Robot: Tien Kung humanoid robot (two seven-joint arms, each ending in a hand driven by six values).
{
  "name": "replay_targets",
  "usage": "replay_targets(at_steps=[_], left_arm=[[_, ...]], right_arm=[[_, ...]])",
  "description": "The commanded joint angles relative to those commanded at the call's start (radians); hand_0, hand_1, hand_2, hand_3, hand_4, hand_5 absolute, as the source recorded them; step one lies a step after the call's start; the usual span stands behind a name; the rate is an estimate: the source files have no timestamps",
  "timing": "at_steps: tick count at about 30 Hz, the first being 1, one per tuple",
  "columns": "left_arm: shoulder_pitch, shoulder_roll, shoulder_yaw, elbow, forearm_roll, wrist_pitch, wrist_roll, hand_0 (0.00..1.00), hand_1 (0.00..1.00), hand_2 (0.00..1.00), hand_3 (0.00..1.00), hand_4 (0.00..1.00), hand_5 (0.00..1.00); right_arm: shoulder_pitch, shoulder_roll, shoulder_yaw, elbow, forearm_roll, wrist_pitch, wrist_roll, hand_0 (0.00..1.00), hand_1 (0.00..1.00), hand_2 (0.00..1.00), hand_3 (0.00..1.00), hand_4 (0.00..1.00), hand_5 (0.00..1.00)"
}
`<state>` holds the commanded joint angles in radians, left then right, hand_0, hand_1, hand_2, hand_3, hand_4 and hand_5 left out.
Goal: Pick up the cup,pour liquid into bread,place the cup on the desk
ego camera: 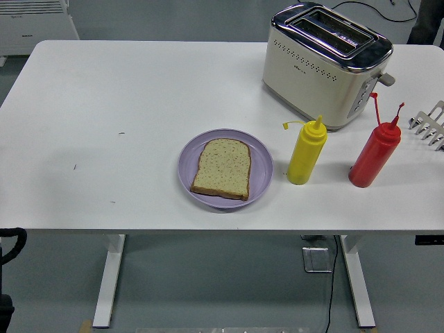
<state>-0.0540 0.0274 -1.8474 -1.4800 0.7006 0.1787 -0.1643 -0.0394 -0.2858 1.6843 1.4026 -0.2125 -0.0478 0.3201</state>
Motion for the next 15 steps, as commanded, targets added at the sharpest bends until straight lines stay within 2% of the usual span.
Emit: replay_targets(at_steps=[15], left_arm=[[-0.001,0.000,-0.001,0.000,0.000,0.000,0.000,0.749,0.756,0.765,0.662,0.604,0.998]], right_arm=[[0.003,0.003,-0.003,-0.002,-0.007,0.000,-0.002,0.841,0.789,0.810,0.853,0.738,0.684]])
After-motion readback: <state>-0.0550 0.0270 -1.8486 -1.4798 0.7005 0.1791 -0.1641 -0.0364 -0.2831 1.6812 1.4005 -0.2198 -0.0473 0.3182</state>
